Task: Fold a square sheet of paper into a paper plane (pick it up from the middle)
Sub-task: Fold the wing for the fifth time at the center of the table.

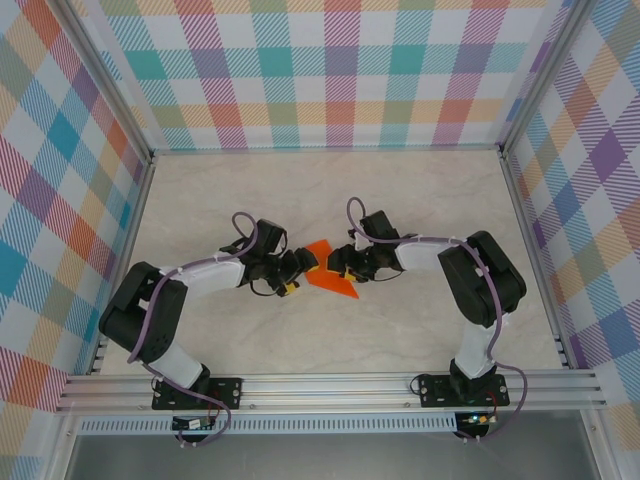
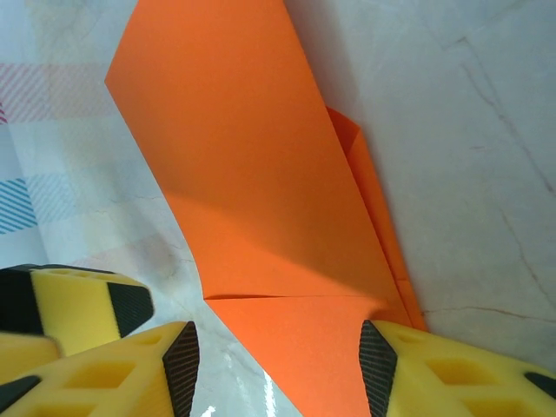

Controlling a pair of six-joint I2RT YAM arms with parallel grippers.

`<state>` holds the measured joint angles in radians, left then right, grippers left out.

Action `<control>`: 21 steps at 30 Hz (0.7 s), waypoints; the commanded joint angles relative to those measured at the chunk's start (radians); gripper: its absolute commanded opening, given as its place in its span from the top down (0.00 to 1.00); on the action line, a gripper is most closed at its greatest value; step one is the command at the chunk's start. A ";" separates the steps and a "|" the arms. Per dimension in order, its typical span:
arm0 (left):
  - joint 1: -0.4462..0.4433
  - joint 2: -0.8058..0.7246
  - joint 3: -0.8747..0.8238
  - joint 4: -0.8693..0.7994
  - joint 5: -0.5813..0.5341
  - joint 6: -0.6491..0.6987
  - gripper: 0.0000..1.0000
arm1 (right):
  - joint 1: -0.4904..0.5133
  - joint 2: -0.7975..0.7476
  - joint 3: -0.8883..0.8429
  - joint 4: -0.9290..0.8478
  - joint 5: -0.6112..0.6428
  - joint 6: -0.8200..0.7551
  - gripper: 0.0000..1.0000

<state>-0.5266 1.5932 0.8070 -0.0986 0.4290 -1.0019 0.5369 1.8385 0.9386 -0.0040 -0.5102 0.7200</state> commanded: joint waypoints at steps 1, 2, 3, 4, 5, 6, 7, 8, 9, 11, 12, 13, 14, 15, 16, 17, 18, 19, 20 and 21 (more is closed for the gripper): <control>-0.025 0.027 0.014 0.031 -0.005 -0.024 0.32 | -0.012 0.028 -0.023 0.022 -0.049 0.033 0.47; -0.030 0.033 0.020 0.026 -0.010 -0.026 0.36 | -0.015 0.030 -0.024 0.025 -0.054 0.037 0.48; -0.033 0.039 0.023 0.021 -0.018 -0.028 0.39 | -0.017 0.031 -0.026 0.030 -0.058 0.041 0.48; -0.035 0.046 0.023 0.020 -0.025 -0.033 0.42 | -0.020 0.033 -0.028 0.035 -0.063 0.045 0.49; -0.036 0.050 0.023 0.025 -0.026 -0.036 0.45 | -0.023 0.035 -0.030 0.042 -0.068 0.048 0.49; -0.036 0.054 0.024 0.028 -0.028 -0.038 0.47 | -0.024 0.036 -0.033 0.047 -0.073 0.053 0.49; -0.038 0.059 0.026 0.027 -0.031 -0.040 0.48 | -0.029 0.036 -0.038 0.056 -0.080 0.058 0.49; -0.038 0.063 0.027 0.029 -0.032 -0.041 0.49 | -0.032 0.038 -0.042 0.065 -0.086 0.064 0.49; -0.039 0.067 0.027 0.035 -0.030 -0.043 0.50 | -0.035 0.040 -0.046 0.072 -0.094 0.067 0.49; -0.041 0.076 0.030 0.051 -0.018 -0.047 0.53 | -0.040 0.042 -0.049 0.082 -0.106 0.073 0.49; -0.042 0.081 0.033 0.055 -0.014 -0.047 0.54 | -0.042 0.045 -0.050 0.084 -0.110 0.076 0.49; -0.044 0.086 0.037 0.052 -0.012 -0.047 0.55 | -0.044 0.046 -0.053 0.089 -0.116 0.079 0.49; -0.044 0.092 0.042 0.048 -0.013 -0.045 0.56 | -0.046 0.048 -0.055 0.094 -0.121 0.081 0.49; -0.044 0.096 0.044 0.045 -0.013 -0.041 0.58 | -0.049 0.049 -0.056 0.099 -0.125 0.085 0.50; -0.046 0.101 0.047 0.042 -0.013 -0.039 0.59 | -0.052 0.052 -0.059 0.106 -0.129 0.089 0.50; -0.045 0.105 0.049 0.043 -0.011 -0.038 0.60 | -0.056 0.054 -0.062 0.115 -0.136 0.094 0.50; -0.046 0.109 0.049 0.046 -0.008 -0.037 0.60 | -0.057 0.054 -0.066 0.123 -0.139 0.099 0.50; -0.046 0.114 0.049 0.051 -0.006 -0.038 0.61 | -0.058 0.055 -0.069 0.129 -0.141 0.103 0.50; -0.047 0.115 0.049 0.055 -0.003 -0.038 0.62 | -0.060 0.057 -0.070 0.133 -0.144 0.105 0.50; -0.047 0.118 0.049 0.056 -0.001 -0.038 0.62 | -0.061 0.057 -0.072 0.135 -0.145 0.107 0.50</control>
<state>-0.5610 1.6936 0.8349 -0.0650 0.4110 -1.0397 0.4828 1.8614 0.8921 0.1120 -0.6460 0.8089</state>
